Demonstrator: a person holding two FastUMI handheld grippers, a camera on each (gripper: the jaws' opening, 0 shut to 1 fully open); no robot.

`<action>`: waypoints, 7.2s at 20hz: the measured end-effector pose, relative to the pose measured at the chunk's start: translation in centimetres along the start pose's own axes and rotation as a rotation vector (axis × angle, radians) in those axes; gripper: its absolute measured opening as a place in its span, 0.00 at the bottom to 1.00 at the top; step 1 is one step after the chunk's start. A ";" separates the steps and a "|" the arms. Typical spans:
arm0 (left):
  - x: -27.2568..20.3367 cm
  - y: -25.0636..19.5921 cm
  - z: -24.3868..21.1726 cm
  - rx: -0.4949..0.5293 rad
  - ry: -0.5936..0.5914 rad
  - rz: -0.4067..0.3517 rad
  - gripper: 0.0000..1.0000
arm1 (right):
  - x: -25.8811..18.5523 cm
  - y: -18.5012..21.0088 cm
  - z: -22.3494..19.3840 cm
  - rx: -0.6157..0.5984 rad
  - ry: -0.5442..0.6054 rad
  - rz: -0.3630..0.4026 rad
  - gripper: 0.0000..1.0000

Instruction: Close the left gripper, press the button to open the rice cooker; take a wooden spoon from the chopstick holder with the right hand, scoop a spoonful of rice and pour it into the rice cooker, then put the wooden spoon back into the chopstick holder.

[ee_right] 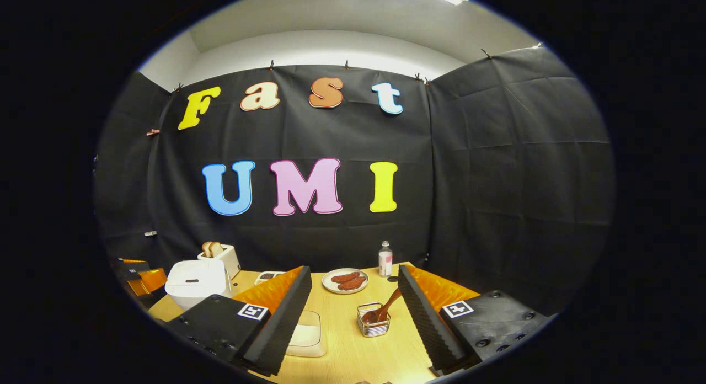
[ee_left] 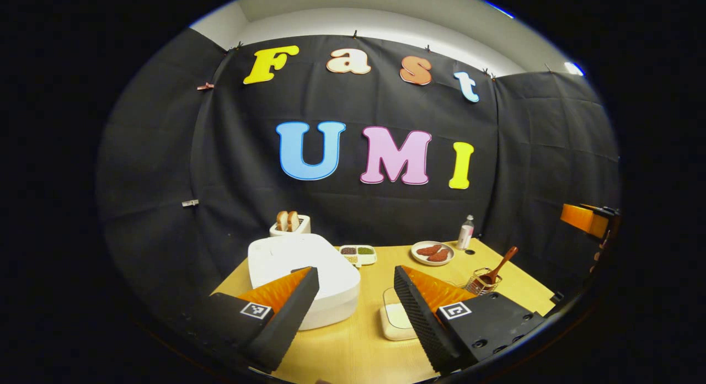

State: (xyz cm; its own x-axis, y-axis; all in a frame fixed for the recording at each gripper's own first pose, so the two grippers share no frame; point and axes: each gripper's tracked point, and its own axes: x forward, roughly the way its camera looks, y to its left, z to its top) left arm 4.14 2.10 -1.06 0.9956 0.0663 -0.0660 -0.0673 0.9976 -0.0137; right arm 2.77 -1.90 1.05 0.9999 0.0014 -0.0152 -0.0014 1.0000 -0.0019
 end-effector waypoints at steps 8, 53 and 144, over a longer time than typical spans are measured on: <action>4.9 2.5 1.9 -0.102 0.055 0.037 0.57 | 5.1 -0.4 -1.0 0.026 0.028 0.065 0.98; 17.7 10.6 1.8 -0.059 0.095 0.231 0.07 | 8.0 -6.9 -7.6 0.062 0.171 0.007 0.99; -3.9 6.2 -16.8 -0.243 0.361 0.038 0.96 | 16.3 14.4 -26.0 -0.049 0.461 0.206 0.21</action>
State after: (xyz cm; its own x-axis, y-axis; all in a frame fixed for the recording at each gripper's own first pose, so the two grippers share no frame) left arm -1.21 7.70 -17.68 0.9085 0.0494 -0.4150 -0.1601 0.9584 -0.2364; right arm 18.66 12.46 -25.18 0.8681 0.1868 -0.4598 -0.2101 0.9777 0.0006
